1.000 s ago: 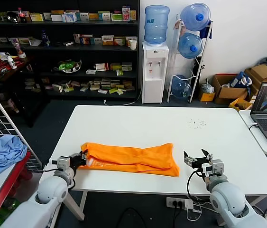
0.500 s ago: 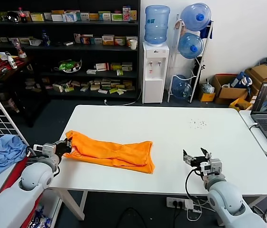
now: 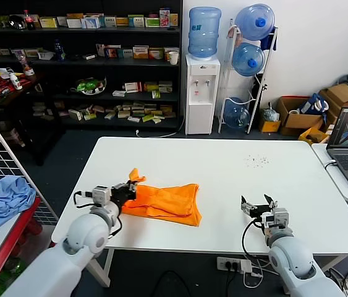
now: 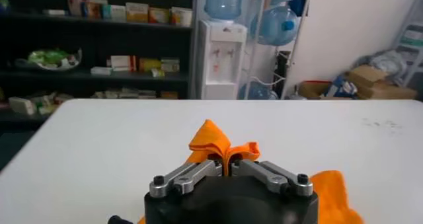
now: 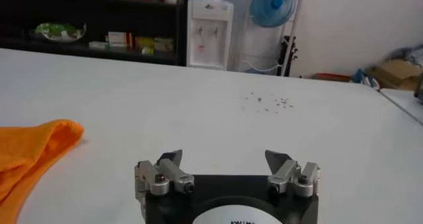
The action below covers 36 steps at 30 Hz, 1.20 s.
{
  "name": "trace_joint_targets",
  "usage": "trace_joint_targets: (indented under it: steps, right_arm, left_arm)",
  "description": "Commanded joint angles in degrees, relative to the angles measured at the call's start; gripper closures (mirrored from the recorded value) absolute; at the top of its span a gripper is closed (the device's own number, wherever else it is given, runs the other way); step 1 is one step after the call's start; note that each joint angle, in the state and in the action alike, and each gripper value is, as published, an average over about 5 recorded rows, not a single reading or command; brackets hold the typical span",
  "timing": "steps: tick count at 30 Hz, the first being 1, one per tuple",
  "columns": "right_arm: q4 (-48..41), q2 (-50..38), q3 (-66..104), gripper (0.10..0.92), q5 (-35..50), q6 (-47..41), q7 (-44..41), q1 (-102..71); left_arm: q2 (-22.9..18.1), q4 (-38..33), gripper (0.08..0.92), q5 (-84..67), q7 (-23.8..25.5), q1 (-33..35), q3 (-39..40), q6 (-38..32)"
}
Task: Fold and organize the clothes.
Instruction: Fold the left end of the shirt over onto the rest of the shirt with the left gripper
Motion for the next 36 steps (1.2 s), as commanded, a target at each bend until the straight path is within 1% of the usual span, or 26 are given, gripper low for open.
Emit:
trace_joint_targets:
  steps: [1,7,10,14,17,25,27,30,33,36]
  right_arm:
    - [-1.59,0.66,0.48,0.203,-0.34,0.15,-0.16,0.34]
    - [-2.34,0.94,0.25,0.203,-0.19,0.02,-0.31,0.94]
    - [-2.65,0.86,0.05,0.203,-0.02,-0.05,-0.39,1.37]
    - [-2.96,0.68,-0.23,0.203,0.25,-0.08,-0.48,1.93]
    - [-3.0,0.61,-0.46,0.203,0.39,-0.09,-0.54,2.17]
    - [-2.57,0.77,-0.9,0.203,0.52,-0.05,-0.62,2.2]
    - [-2.25,0.66,-0.96,0.203,0.58,-0.1,-0.63,2.1]
    - [-1.82,0.28,-0.94,0.203,0.76,-0.16,-0.61,2.03]
    - [-1.48,-0.15,-0.89,0.203,0.87,-0.18,-0.6,1.97]
    - [-1.19,-0.56,-0.84,0.203,0.85,-0.12,-0.76,1.73]
  left_arm:
    - [-14.47,2.51,0.871,-1.69,-3.84,-2.33,8.0,0.61]
    - [-21.33,8.79,0.871,1.78,-4.32,-3.29,9.14,-0.82]
    - [-23.44,11.32,0.871,3.33,-4.15,-3.42,9.2,-1.47]
    - [-24.91,13.58,0.862,4.91,-3.41,-3.29,9.56,-2.48]
    - [-25.76,15.11,0.806,5.69,-2.91,-3.2,9.36,-3.99]
    - [-27.38,18.21,0.581,7.11,-2.61,-3.27,6.1,-10.46]
    - [-27.09,18.28,0.529,7.68,-2.61,-3.03,5.22,-10.99]
    - [-24.36,15.69,0.434,7.88,-2.55,-1.66,4.83,-10.67]
    - [-19.67,12.07,0.356,8.09,-2.01,0.17,4.41,-9.82]
    - [-14.09,10.33,0.27,8.41,-0.56,1.55,2.33,-8.29]
